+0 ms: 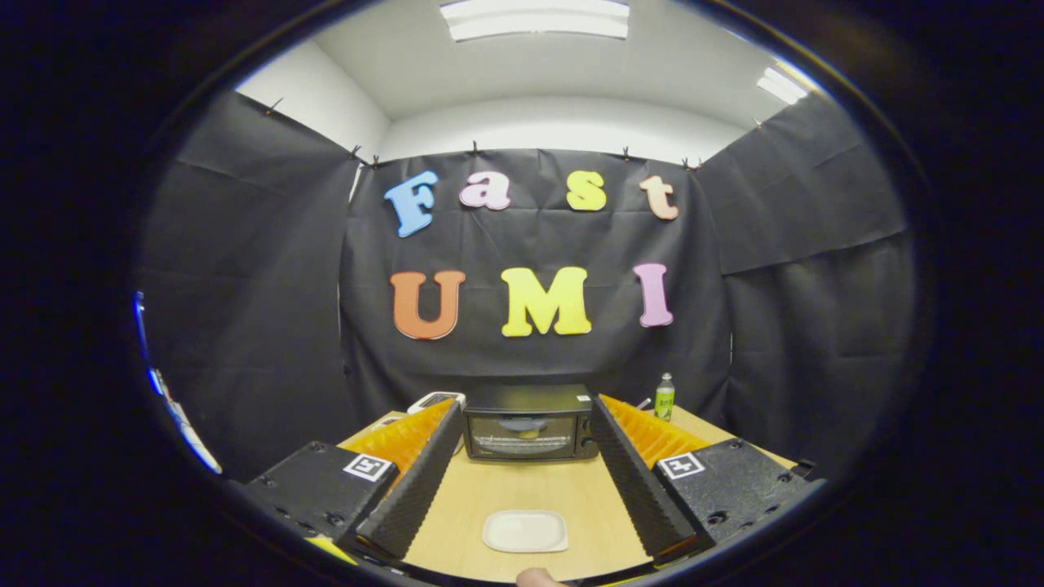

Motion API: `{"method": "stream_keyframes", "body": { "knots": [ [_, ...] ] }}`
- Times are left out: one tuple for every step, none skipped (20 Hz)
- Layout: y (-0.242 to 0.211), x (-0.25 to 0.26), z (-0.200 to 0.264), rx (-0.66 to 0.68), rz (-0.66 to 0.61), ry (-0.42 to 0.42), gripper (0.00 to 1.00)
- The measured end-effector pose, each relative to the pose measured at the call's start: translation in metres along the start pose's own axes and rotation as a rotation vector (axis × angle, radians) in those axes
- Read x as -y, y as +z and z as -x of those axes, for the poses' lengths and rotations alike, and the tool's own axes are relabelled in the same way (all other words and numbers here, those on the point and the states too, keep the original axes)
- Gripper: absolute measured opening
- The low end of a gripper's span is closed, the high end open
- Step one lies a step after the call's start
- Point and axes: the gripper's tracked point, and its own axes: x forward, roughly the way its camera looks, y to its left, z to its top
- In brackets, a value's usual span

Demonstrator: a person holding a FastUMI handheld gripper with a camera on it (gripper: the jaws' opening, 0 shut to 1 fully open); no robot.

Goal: Open the toaster oven, put the food inside, and close the toaster oven door.

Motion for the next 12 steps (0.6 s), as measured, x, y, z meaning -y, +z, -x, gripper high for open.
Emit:
{"method": "stream_keyframes", "body": {
  "knots": [
    [-0.002, -0.002, 0.000, -0.009, 0.001, 0.008, 1.00],
    [-0.003, -0.002, -0.001, -0.013, -0.002, 0.014, 1.00],
    [-0.003, -0.001, 0.000, -0.012, -0.006, 0.018, 1.00],
    [-0.004, 0.000, -0.001, -0.014, -0.009, 0.015, 1.00],
    [-0.005, 0.000, -0.002, -0.020, -0.009, 0.009, 1.00],
    [-0.007, 0.001, -0.003, -0.025, -0.011, 0.007, 1.00],
    [-0.007, 0.003, -0.003, -0.028, -0.014, 0.005, 1.00],
    [-0.007, 0.005, -0.004, -0.028, -0.017, -0.001, 1.00],
    [-0.006, 0.008, -0.005, -0.029, -0.020, -0.006, 1.00],
    [-0.005, 0.012, -0.006, -0.029, -0.019, -0.017, 1.00],
    [-0.005, 0.014, -0.007, -0.032, -0.014, -0.025, 1.00],
    [-0.007, 0.014, -0.007, -0.037, -0.007, -0.028, 1.00]
  ]
}}
